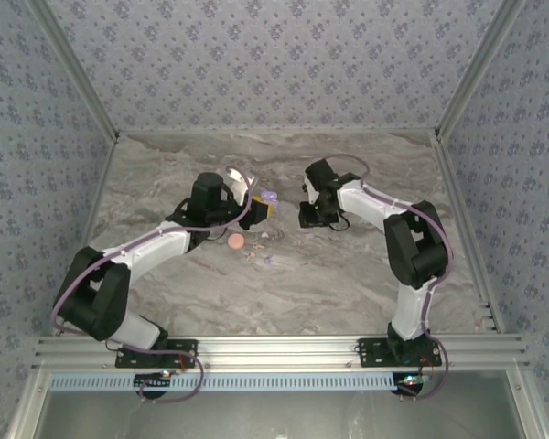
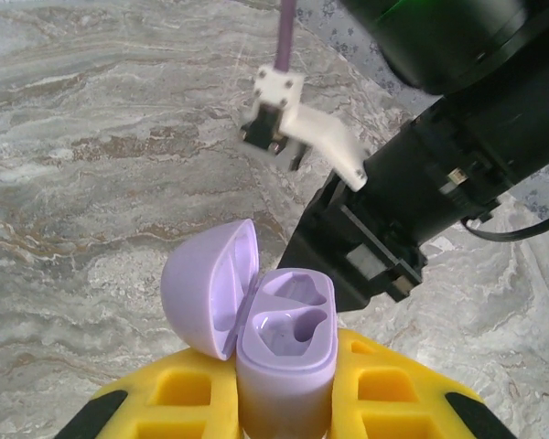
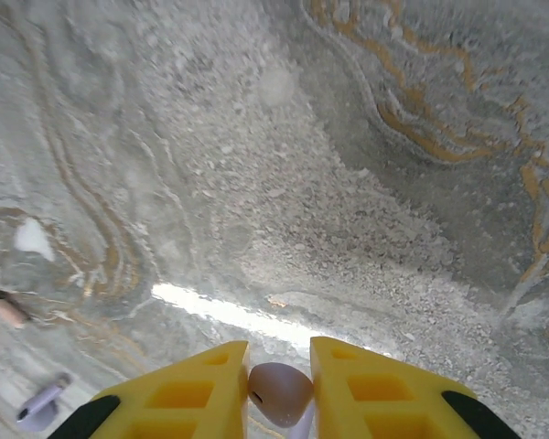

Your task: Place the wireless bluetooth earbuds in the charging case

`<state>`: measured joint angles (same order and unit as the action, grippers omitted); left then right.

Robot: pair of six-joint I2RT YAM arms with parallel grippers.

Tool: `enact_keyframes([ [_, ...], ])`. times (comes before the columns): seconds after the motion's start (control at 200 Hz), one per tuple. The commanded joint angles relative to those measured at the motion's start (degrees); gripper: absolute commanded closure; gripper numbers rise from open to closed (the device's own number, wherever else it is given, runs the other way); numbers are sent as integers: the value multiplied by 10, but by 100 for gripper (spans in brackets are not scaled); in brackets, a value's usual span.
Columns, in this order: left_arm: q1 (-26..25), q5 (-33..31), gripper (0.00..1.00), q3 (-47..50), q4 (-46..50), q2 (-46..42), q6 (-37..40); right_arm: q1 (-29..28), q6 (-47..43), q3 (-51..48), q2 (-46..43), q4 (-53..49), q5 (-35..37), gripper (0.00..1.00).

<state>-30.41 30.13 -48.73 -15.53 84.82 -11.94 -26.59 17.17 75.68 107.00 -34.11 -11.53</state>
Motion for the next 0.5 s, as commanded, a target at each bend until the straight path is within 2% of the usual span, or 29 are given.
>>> enact_keyframes([
  [0.0,-5,-6,87,8,-67,13,-31,13,9,-17,-38,43,-51,77],
  [0.495,-19,-3,86,43,-182,57,-54,58,44,-30,-126,120,-157,77],
])
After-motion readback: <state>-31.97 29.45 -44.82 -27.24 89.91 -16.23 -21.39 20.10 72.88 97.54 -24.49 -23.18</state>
